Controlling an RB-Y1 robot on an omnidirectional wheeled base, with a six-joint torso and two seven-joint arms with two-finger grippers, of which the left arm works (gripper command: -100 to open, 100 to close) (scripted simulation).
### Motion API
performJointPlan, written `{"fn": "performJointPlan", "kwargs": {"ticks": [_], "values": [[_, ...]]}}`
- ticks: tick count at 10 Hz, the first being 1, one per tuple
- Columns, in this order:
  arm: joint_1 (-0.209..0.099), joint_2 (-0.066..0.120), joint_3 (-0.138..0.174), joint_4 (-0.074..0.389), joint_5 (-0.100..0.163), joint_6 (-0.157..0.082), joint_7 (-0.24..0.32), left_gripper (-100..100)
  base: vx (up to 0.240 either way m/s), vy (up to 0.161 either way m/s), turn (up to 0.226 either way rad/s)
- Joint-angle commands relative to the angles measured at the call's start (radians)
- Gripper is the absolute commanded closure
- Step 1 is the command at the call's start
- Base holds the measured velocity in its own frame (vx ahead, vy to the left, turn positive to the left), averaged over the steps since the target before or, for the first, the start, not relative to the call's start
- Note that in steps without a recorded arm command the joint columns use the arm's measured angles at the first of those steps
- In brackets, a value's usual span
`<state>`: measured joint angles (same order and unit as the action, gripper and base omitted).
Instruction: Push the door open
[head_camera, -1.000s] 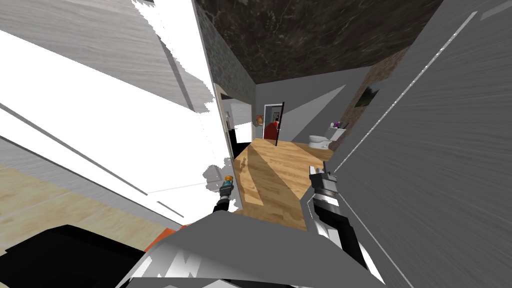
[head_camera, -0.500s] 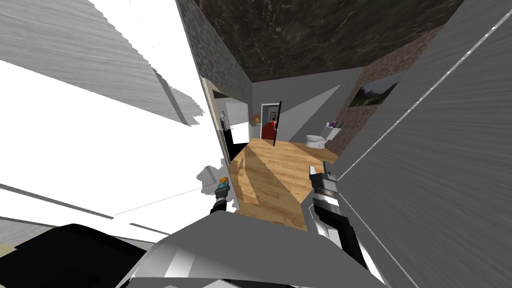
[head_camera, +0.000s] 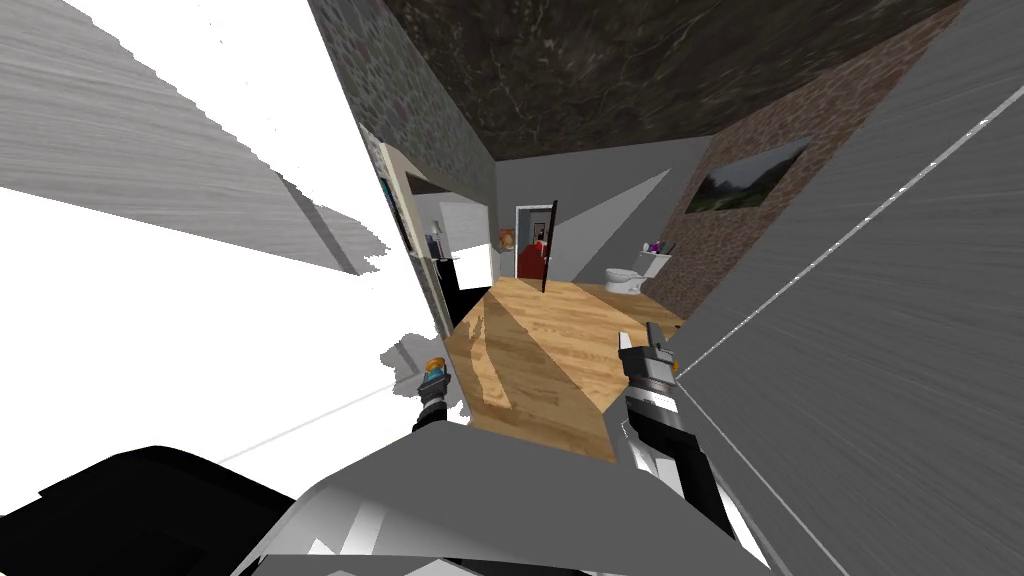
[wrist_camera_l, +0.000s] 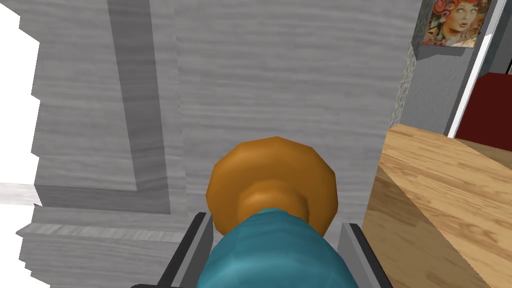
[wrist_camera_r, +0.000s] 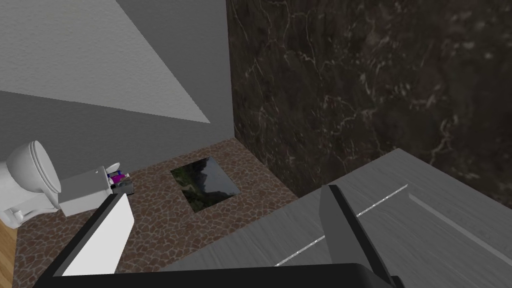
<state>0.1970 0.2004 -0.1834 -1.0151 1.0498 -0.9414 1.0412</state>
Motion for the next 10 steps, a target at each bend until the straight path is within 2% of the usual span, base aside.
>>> {"fn": "performJointPlan", "kwargs": {"ticks": [1, 10], "values": [[0.014, -0.012, 0.035, -0.001, 0.016, -0.031, -0.014, 100, 0.167, 0.061, -0.087], [0.078, -0.061, 0.174, -0.036, 0.096, -0.088, -0.080, 100, 0.142, 0.060, -0.082]]}}
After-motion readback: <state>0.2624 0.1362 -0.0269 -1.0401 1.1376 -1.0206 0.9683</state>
